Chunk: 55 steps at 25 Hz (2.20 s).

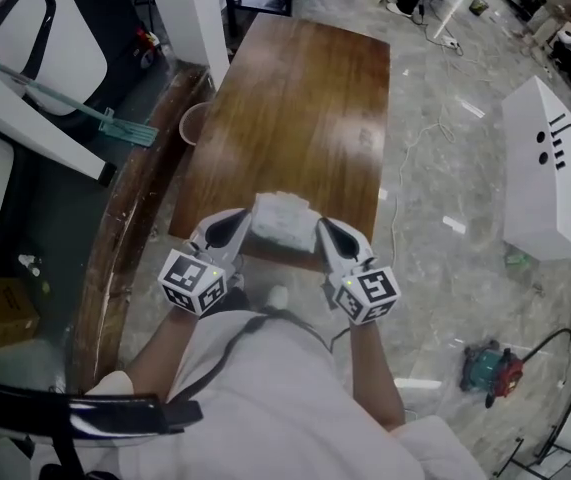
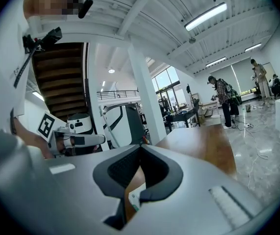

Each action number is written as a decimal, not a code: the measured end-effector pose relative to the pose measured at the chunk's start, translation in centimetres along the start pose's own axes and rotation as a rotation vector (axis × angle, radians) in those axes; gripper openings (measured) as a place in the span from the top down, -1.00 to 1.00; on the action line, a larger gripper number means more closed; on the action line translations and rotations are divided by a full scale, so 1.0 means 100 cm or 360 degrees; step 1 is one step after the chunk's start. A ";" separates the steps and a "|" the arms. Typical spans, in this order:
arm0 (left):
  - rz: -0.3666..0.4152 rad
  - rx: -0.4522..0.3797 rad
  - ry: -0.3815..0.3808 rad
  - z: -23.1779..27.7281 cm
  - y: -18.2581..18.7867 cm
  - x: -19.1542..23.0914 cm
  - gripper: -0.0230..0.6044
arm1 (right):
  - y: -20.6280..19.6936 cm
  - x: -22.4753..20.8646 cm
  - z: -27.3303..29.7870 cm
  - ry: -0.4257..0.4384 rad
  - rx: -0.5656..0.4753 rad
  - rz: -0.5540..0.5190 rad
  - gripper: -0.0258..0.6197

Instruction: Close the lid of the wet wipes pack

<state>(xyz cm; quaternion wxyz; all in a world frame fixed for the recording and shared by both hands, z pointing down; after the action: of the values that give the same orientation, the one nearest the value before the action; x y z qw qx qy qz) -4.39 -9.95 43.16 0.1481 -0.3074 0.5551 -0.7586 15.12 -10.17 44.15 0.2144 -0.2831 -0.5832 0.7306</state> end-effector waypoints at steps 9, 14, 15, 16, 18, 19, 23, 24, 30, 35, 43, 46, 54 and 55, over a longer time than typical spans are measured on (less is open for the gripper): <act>-0.0011 0.0088 -0.0144 0.010 0.005 0.031 0.92 | -0.008 0.007 0.033 -0.0090 0.0102 -0.0060 0.89; -0.0009 0.0141 -0.0200 0.028 0.003 0.050 0.92 | -0.018 -0.005 0.052 -0.0144 0.0123 -0.0080 0.89; -0.0016 0.0153 -0.0211 0.032 0.001 0.053 0.92 | -0.021 -0.008 0.056 -0.0150 0.0134 -0.0089 0.89; -0.0022 0.0166 -0.0225 0.036 -0.002 0.055 0.92 | -0.023 -0.012 0.059 -0.0157 0.0146 -0.0097 0.89; -0.0028 0.0201 -0.0270 0.046 -0.009 0.057 0.92 | -0.026 -0.020 0.064 -0.0176 0.0171 -0.0098 0.89; -0.0025 0.0220 -0.0298 0.051 -0.012 0.056 0.92 | -0.028 -0.023 0.066 -0.0185 0.0182 -0.0096 0.89; -0.0009 0.0285 -0.0363 0.072 -0.025 0.056 0.92 | -0.040 -0.037 0.076 -0.0184 0.0258 -0.0115 0.85; -0.0009 0.0299 -0.0369 0.076 -0.027 0.056 0.92 | -0.044 -0.040 0.079 -0.0174 0.0287 -0.0123 0.82; -0.0014 0.0365 -0.0411 0.096 -0.037 0.058 0.92 | -0.070 -0.052 0.097 -0.0108 0.0413 -0.0116 0.63; -0.0011 0.0413 -0.0391 0.105 -0.046 0.064 0.92 | -0.094 -0.057 0.108 -0.0041 0.0515 -0.0101 0.49; -0.0039 0.0477 -0.0358 0.110 -0.062 0.071 0.92 | -0.121 -0.066 0.119 0.0033 0.0612 -0.0079 0.40; -0.0049 0.0489 -0.0347 0.112 -0.064 0.072 0.92 | -0.129 -0.068 0.121 0.0065 0.0648 -0.0076 0.39; -0.0048 0.0475 -0.0335 0.124 -0.060 0.072 0.92 | -0.138 -0.071 0.125 0.0135 0.0660 -0.0063 0.38; -0.0047 0.0472 -0.0336 0.124 -0.059 0.071 0.92 | -0.139 -0.071 0.125 0.0140 0.0657 -0.0061 0.38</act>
<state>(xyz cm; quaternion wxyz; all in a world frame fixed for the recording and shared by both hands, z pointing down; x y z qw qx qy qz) -1.33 -21.27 53.24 0.2380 -0.3681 0.4139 -0.7978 11.87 -20.69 60.79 0.3070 -0.2537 -0.4166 0.8172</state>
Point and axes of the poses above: the fingertips, and each gripper's own axes: z forward along the fingers, x to its left, y out of its top, the point moved 5 cm from there along -z, backward along the fingers, and after that the axes turned 6 degrees about -z, right-handed, at the moved point
